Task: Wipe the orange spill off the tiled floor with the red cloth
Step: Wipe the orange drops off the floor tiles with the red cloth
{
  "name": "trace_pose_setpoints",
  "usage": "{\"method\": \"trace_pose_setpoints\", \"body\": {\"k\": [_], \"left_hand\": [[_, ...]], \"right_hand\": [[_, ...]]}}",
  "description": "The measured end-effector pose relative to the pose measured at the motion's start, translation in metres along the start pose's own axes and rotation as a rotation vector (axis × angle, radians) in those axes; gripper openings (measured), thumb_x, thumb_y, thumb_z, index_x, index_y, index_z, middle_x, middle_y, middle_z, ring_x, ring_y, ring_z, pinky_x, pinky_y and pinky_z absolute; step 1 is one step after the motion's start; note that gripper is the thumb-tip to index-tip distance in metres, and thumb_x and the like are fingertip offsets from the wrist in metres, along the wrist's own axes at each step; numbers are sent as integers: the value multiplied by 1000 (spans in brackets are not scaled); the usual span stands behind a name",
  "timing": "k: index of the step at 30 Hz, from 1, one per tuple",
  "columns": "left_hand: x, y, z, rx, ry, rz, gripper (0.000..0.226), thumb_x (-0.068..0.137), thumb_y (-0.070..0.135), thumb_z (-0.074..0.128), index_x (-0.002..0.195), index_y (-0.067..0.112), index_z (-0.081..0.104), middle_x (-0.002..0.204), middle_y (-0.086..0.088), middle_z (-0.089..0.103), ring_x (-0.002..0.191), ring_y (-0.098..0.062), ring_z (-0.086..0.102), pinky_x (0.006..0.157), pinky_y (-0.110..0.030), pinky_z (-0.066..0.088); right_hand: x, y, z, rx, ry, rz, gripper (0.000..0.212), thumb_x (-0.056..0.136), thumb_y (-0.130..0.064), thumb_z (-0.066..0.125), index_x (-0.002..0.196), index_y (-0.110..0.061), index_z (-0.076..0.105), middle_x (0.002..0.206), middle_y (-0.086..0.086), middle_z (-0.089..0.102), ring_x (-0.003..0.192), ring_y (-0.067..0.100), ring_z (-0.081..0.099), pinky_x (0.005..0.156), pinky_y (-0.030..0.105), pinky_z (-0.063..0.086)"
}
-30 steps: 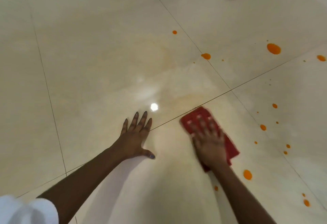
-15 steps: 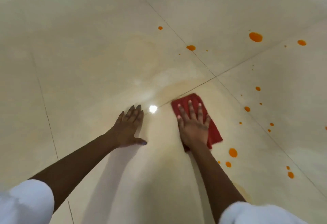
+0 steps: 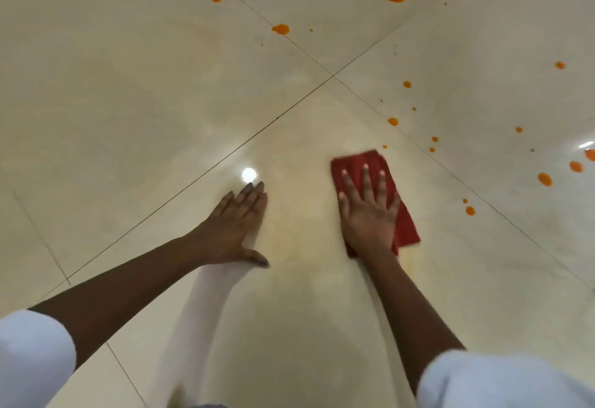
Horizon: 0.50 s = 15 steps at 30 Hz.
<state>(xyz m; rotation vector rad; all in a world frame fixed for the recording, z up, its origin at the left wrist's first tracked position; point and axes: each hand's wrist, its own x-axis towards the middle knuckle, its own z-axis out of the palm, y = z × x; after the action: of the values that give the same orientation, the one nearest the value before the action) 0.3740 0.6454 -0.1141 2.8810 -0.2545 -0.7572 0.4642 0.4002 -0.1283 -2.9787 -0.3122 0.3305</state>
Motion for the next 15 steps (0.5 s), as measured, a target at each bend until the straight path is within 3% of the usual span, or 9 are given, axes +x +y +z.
{"method": "trace_pose_setpoints", "body": {"k": [3,7,10,13,15], "left_hand": [[9,4,-2,-9,6,-21,136,50,96,29,145,13,-22,145,-2,-40,136,-18,-36,115,-39,-14],[15,2,-1,-51,12,-40,144,41,100,27,137,12,-34,142,-2,-46,129,-17,-46,113,-38,-18],[15,5,2,-69,50,-46,139,43,96,24,140,13,-30,145,-1,-42,130,-15,-45,112,-38,-19],[11,12,4,-65,63,-30,139,45,97,26,145,13,-23,148,0,-39,132,-14,-42,113,-39,-19],[5,18,9,-53,63,4,140,44,100,23,144,13,-24,147,0,-39,134,-15,-40,112,-37,-20]], "right_hand": [[4,-40,4,31,-16,-65,52,98,-44,20,147,-40,4,159,-1,-2,145,26,-11,113,54,-2],[-85,-27,24,-52,53,-297,52,95,-45,29,146,-38,20,155,0,22,144,28,13,111,55,16],[-86,35,9,-64,68,-138,51,91,-45,32,142,-37,34,152,2,32,141,30,25,107,57,28],[-29,50,-6,-53,60,68,51,96,-46,26,146,-40,17,158,0,12,146,25,3,113,55,11],[-12,23,-3,-27,24,60,53,97,-45,24,147,-40,9,159,0,4,145,25,-5,113,54,4]]}}
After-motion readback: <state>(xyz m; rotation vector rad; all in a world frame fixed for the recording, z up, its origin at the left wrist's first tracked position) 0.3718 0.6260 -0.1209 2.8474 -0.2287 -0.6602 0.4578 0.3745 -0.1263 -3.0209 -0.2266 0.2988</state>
